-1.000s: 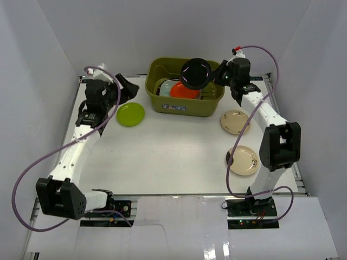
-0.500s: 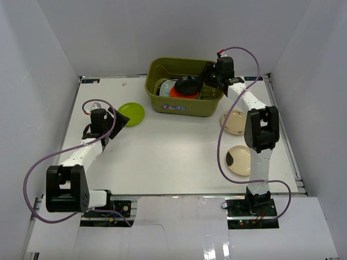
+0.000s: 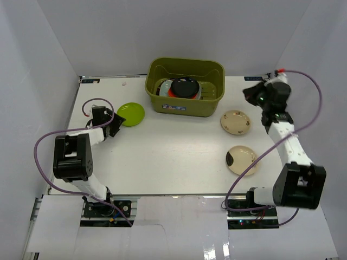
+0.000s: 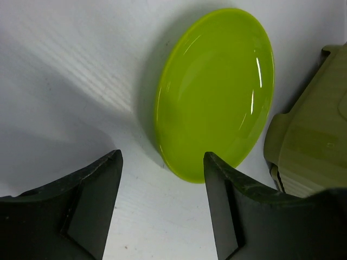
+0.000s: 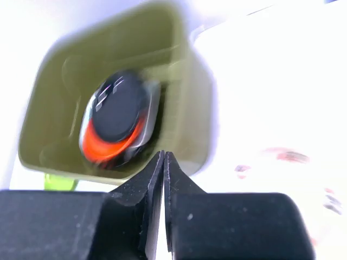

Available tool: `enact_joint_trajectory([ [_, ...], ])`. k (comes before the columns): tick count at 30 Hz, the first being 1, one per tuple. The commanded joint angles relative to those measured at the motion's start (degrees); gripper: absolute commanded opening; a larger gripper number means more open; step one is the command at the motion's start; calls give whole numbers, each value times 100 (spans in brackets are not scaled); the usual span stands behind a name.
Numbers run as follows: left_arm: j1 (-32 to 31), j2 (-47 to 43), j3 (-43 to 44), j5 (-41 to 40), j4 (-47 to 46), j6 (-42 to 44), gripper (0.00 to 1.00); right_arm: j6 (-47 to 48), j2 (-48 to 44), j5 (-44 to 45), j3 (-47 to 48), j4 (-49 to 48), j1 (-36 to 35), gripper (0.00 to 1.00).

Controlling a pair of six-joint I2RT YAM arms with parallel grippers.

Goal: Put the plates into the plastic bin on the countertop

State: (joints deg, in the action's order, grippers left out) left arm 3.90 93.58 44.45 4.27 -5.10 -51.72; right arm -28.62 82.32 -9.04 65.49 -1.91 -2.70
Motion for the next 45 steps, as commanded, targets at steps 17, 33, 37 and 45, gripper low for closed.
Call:
enact_joint_trajectory([
  [17,-3,-179,645,-200,-122,514,0,-908,546,-1267,-2955,-1935,2345,66],
  [33,-934,-2057,2346,672,176,514,0,-1664,1182,-643,-2972,-2797,1940,8],
  [37,-1146,-1685,3087,374,893,873,0,-1445,638,-704,-2858,-2430,1940,8],
  [45,-690,-2291,1543,-586,1557,1236,42,-1497,-461,-793,-2727,-2393,1940,8],
])
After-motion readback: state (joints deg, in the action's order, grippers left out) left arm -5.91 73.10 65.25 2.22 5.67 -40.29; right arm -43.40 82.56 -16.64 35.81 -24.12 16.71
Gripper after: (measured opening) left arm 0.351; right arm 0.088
